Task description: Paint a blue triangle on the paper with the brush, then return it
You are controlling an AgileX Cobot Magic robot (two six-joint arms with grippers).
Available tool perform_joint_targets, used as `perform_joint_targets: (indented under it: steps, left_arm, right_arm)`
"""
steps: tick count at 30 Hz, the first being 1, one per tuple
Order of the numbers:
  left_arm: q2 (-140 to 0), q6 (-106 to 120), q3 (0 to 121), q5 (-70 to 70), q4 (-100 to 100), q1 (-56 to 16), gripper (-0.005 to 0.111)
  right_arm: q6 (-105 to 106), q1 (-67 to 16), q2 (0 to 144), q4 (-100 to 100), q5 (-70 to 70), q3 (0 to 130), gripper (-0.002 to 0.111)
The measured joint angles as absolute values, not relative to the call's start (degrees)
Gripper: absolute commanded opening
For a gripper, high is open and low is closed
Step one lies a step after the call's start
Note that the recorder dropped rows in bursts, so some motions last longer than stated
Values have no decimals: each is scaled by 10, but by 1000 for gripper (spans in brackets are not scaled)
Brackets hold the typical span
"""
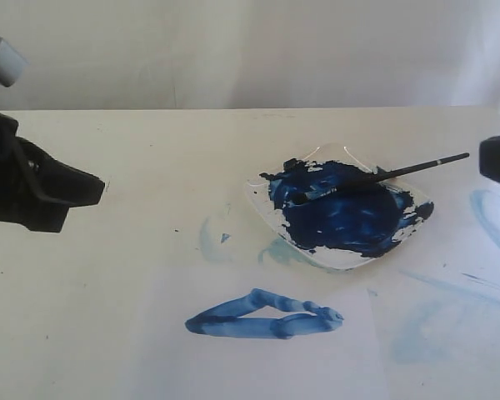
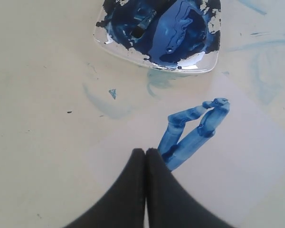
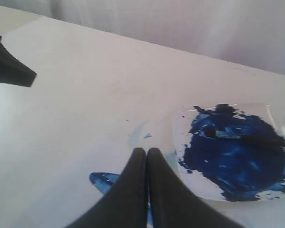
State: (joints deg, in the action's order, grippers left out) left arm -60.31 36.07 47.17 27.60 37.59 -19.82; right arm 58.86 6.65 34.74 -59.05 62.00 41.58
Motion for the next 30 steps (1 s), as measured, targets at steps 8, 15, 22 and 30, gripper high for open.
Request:
perform_joint_targets:
  steps: [8,15,22,30]
  left_arm:
    - [-603,361,472,238,351,-198,0]
    - [-603,361,472,215,349,-198,0]
    - [-603,361,472,215,349,-198,0]
    - [-603,361,472,215,349,-198,0]
  right_arm:
    - [530,60,316,-537,463,416,0]
    - [525,60,320,-536,411,416,0]
    - [525,60,320,-536,407,416,0]
    - [525,60,320,-536,405,416,0]
